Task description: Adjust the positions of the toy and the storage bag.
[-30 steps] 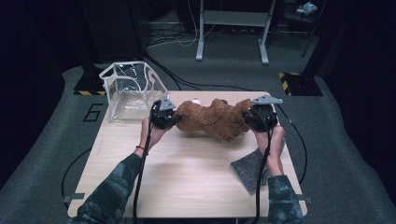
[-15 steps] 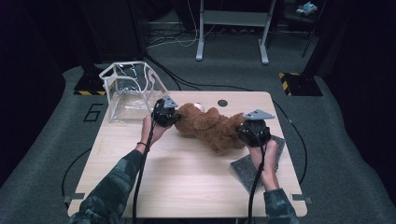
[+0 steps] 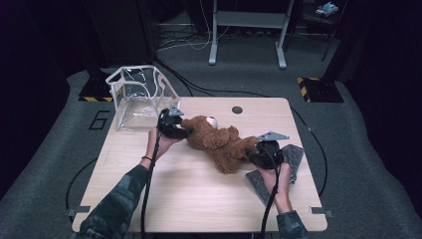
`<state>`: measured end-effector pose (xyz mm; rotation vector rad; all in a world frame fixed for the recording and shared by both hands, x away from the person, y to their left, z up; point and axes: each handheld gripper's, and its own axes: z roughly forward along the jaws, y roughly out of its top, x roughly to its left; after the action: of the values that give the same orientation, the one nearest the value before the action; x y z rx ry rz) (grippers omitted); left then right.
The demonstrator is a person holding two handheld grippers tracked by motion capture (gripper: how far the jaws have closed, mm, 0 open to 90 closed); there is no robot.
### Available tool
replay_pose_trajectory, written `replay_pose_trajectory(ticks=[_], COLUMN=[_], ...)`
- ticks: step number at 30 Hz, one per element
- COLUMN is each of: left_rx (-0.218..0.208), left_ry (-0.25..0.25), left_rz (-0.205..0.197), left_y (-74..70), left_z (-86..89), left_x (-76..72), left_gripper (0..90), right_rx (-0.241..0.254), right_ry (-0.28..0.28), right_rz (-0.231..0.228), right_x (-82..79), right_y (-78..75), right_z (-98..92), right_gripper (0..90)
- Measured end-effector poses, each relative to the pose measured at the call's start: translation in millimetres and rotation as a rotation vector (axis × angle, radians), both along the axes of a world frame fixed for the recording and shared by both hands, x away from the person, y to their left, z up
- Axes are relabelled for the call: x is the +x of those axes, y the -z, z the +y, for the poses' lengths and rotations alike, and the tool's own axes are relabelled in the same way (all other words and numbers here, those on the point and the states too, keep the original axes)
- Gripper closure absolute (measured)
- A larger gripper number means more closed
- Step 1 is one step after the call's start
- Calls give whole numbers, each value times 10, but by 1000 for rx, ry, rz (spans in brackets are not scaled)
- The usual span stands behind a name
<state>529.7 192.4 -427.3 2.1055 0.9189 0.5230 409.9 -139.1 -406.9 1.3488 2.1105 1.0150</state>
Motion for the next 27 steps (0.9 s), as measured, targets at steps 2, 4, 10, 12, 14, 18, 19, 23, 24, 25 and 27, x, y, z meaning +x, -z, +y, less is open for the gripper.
replay_pose_trajectory(ticks=[2,4,10,12,14,18,19,23,24,25,27], left_rx=[-19,-29,-49,-50,-21,-1,-17,-25,-36,-36,-57], left_ry=[22,58,195,231,263,286,294,331,335,335,335], left_rz=[-9,-21,-33,-42,-41,-31,-24,-11,-9,-9,-22], left_y=[-94,-179,-334,-355,-359,-270,-223,-91,-49,-49,3], left_z=[-36,-95,-415,-539,-635,-774,-786,-768,-741,-741,-658], left_x=[-105,-205,-491,-562,-594,-604,-604,-614,-629,-629,-656], left_gripper=[295,261,210,204,203,253,283,524,565,604,652], right_rx=[0,-6,-10,-10,-12,-9,-13,-3,-1,5,9], right_ry=[6,7,8,9,9,1,-7,-17,-17,-22,-27], right_rz=[4,8,24,32,34,39,41,47,51,54,58], right_x=[-3,-2,-27,-32,-39,-71,-77,-122,-129,-144,-165], right_y=[6,10,35,40,45,67,75,132,137,157,181], right_z=[12,17,23,23,25,30,26,28,28,27,29], right_gripper=[628,624,620,619,618,616,617,616,615,614,610])
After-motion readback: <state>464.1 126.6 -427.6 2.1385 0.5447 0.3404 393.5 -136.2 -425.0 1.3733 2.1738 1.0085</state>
